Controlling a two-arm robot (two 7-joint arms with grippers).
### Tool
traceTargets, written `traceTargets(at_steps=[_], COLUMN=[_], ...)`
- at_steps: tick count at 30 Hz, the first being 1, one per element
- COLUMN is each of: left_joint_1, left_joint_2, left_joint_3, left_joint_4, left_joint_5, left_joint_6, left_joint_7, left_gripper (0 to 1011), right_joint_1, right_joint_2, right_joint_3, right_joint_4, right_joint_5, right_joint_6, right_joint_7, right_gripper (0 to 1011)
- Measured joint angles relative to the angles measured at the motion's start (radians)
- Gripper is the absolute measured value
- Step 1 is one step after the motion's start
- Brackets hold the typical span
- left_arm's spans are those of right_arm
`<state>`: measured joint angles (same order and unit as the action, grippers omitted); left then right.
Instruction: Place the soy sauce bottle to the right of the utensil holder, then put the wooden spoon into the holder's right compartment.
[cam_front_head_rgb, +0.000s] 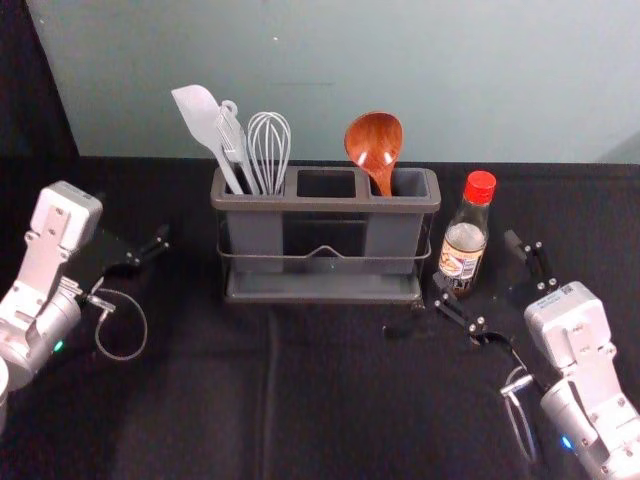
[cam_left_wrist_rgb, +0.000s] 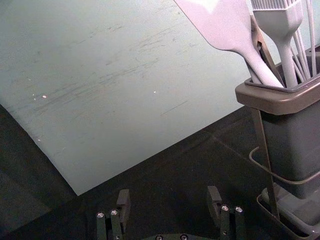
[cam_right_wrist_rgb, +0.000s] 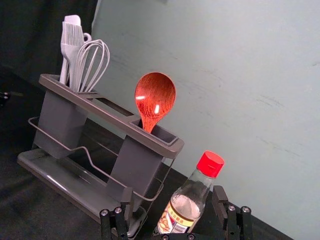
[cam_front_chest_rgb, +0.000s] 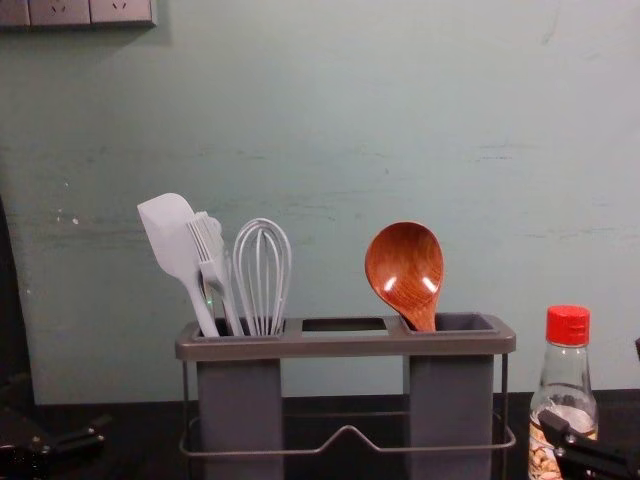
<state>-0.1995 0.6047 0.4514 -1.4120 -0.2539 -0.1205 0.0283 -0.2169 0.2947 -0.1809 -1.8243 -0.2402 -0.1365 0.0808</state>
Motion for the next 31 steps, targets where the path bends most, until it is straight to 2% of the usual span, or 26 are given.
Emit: traceTargets(at_steps=[31], left_joint_1=[0.0], left_joint_2=[0.0], left_joint_3=[0.0], left_joint_4=[0.0], left_joint_5=[0.0], left_joint_6=[0.0], left_joint_7=[0.0], left_gripper=[1005], right_joint_1=[0.0], right_joint_2=[0.001], right_joint_3=[-0.001], right_joint_4=[0.0], right_joint_5=[0.001], right_joint_6=[-0.002], right_joint_7=[0.0], right_gripper=[1004])
